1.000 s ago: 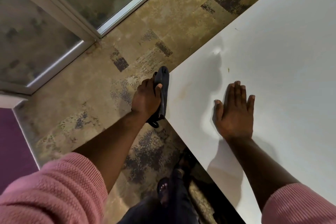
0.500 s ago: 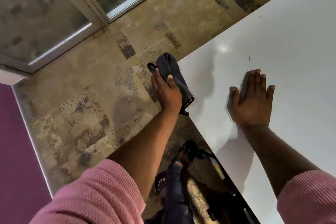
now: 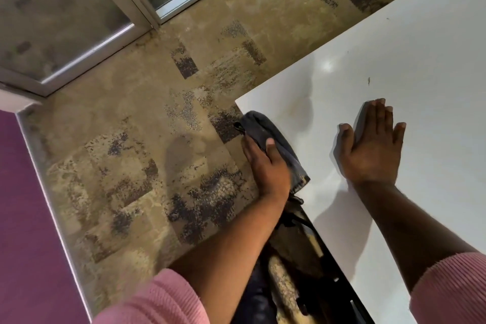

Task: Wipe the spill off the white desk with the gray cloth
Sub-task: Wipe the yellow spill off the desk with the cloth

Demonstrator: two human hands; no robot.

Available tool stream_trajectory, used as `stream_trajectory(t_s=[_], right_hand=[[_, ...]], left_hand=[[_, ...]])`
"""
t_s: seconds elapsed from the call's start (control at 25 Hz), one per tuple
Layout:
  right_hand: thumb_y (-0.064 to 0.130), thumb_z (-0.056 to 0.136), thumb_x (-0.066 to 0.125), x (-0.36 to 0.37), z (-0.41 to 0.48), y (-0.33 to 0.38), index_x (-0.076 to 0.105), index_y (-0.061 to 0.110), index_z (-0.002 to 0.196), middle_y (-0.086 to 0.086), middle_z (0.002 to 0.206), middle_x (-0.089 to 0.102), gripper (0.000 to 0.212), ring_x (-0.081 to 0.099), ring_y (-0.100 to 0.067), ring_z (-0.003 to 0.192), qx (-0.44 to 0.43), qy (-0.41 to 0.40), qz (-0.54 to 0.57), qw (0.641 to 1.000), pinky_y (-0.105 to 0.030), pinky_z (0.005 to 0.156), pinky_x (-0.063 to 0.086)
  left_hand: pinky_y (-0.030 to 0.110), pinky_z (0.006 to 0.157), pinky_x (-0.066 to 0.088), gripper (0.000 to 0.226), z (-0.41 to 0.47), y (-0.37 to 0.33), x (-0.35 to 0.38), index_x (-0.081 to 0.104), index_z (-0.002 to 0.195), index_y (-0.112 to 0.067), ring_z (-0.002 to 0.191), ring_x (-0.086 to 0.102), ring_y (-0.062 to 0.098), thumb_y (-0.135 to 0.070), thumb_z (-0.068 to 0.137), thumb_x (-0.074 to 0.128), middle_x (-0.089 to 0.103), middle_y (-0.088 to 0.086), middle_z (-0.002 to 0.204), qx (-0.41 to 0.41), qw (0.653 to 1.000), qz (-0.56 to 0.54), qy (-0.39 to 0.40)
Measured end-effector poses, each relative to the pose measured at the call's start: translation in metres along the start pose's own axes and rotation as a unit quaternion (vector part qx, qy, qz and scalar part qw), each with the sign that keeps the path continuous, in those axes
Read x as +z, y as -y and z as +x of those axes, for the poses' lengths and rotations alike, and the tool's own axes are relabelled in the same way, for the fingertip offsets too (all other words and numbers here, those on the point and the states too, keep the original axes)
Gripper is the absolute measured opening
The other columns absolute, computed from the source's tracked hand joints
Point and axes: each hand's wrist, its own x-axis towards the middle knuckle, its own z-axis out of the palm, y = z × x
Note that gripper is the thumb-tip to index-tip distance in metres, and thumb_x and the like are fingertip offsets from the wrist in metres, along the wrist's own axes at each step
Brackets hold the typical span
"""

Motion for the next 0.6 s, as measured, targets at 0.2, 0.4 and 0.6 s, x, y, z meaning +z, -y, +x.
stream_trajectory(t_s=[0.2, 0.4, 0.6], right_hand=[[0.045, 0.106, 0.027, 0.000, -0.001, 0.000, 0.020, 0.004, 0.163, -0.020, 0.171, 0.022, 0.071, 0.019, -0.037, 0.159, -0.004, -0.003, 0.003, 1.000, -0.059, 0.128, 0.012], [0.048, 0.107, 0.027, 0.002, -0.001, -0.002, 0.019, 0.005, 0.164, -0.019, 0.171, 0.021, 0.072, 0.018, -0.037, 0.159, -0.015, -0.011, 0.007, 1.000, -0.059, 0.128, 0.011], [0.046, 0.107, 0.029, 0.008, 0.000, -0.006, 0.019, 0.004, 0.162, -0.022, 0.169, 0.025, 0.070, 0.022, -0.038, 0.157, -0.029, -0.023, -0.010, 0.999, -0.060, 0.127, 0.016]], left_hand=[[0.035, 0.127, 0.021, 0.061, 0.045, -0.004, -0.008, 0.019, 0.161, -0.006, 0.156, 0.021, 0.027, -0.027, 0.110, 0.042, 0.020, 0.015, 0.169, 0.039, 0.999, -0.025, -0.012], [0.009, 0.120, 0.014, 0.062, -0.019, 0.015, 0.002, 0.016, 0.162, -0.008, 0.155, 0.009, 0.007, -0.024, 0.109, 0.043, 0.009, 0.007, 0.171, 0.061, 0.997, 0.000, -0.044], [0.010, 0.121, 0.013, 0.063, -0.101, 0.049, 0.005, 0.012, 0.160, -0.007, 0.152, 0.006, -0.011, -0.016, 0.107, 0.046, 0.007, 0.002, 0.170, 0.085, 0.996, -0.014, 0.002]])
